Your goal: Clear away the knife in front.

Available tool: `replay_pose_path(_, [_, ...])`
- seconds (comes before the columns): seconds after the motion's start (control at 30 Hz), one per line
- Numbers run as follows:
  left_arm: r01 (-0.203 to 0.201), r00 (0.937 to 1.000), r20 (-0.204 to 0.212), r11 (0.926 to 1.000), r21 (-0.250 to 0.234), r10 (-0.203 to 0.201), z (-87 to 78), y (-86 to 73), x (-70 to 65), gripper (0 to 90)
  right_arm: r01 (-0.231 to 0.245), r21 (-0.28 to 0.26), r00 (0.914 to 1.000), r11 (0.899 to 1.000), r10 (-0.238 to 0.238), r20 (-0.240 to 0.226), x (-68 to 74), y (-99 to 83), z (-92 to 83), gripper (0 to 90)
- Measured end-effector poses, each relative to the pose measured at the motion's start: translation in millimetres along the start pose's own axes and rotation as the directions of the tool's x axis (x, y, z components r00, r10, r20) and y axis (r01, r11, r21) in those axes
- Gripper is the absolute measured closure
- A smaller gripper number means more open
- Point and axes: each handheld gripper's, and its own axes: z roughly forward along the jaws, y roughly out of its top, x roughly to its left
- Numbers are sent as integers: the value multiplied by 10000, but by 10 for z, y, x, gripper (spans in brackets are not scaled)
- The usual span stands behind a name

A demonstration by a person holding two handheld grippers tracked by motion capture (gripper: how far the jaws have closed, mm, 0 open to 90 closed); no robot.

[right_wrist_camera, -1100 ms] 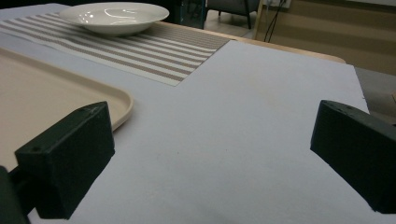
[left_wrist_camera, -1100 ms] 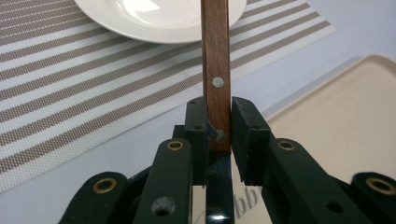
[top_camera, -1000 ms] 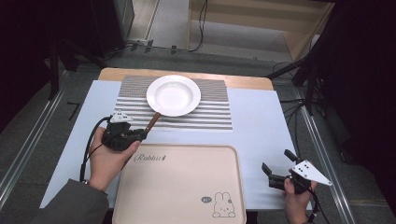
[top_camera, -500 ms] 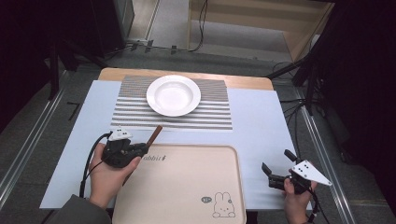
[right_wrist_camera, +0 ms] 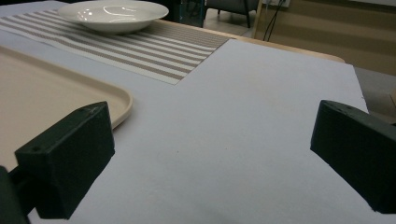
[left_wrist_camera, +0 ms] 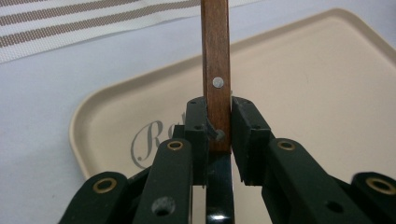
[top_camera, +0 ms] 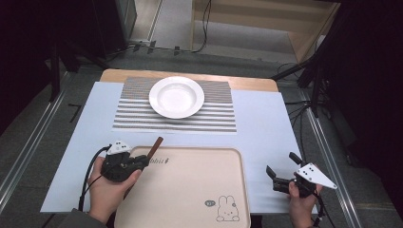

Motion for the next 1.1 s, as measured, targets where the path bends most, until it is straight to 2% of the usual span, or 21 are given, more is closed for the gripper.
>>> replay_pose_path(0.53, [354,9994,11,9990,260,-354,6,-267,5,768,-1,7,10000,10000,1,11,2,0,2,0])
replay_pose_path(1.1, [599,9981,85,9974,394,-602,48,-413,13,767,2,12,10000,10000,-2,12,2,0,2,0])
